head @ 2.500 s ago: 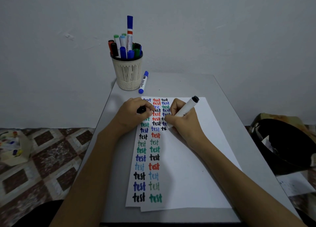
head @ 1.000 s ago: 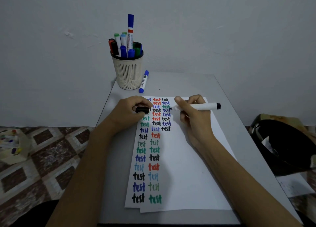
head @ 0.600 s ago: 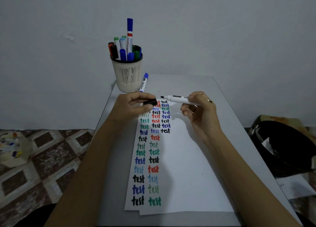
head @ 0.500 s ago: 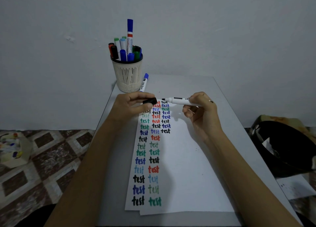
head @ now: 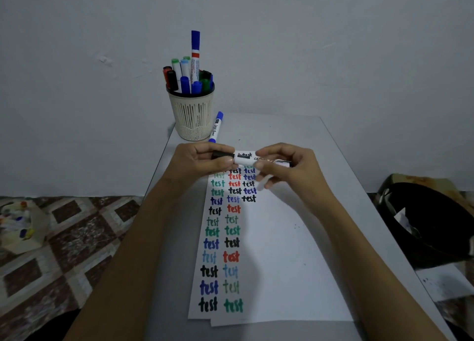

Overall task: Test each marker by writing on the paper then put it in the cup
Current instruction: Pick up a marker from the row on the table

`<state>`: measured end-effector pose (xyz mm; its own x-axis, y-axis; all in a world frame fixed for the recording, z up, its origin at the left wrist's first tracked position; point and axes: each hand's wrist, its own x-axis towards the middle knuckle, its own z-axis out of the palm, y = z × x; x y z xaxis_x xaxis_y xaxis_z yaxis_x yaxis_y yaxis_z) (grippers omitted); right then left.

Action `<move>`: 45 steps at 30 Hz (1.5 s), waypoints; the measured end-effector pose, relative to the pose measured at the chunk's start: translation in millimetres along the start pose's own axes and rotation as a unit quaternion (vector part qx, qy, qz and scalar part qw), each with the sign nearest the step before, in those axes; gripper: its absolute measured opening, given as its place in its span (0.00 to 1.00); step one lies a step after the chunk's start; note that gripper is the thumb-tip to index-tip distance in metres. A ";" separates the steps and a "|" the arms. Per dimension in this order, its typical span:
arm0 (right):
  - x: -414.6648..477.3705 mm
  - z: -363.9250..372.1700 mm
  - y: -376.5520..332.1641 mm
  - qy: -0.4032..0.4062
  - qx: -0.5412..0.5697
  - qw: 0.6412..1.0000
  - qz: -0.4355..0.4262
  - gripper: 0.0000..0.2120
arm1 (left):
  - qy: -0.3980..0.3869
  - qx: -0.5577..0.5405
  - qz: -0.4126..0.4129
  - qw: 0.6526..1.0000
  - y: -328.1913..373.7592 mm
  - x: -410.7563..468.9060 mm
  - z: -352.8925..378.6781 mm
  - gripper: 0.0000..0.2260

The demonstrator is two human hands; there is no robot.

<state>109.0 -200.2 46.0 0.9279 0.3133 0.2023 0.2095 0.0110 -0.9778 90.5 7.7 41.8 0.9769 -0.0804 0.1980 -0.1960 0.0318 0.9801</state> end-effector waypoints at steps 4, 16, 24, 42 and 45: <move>-1.2 3.6 9.2 0.002 -0.153 0.988 -0.038 0.08 | -0.013 0.037 0.001 0.999 -2.2 -2.3 1.9 0.10; -1.5 9.8 20.2 0.024 -0.120 0.992 -0.032 0.06 | 0.005 0.104 0.062 0.993 0.5 -2.8 9.1 0.11; 1.9 13.1 17.8 0.047 -0.117 0.991 -0.052 0.05 | 0.013 0.124 0.090 0.988 1.4 0.2 5.1 0.11; 30.6 24.0 0.4 0.097 -0.357 0.918 -0.142 0.13 | 0.153 0.450 0.009 0.880 -46.3 13.0 -30.4 0.30; 59.3 37.3 -20.6 0.096 -0.336 0.922 -0.168 0.29 | 0.130 0.510 -0.007 0.850 -51.4 13.9 -27.0 0.28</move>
<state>148.2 -146.4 76.1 0.7993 0.2244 0.5575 0.5795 -0.5335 -0.6161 116.4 31.8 -6.2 0.9396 0.1539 0.3058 -0.0257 -0.8590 0.5113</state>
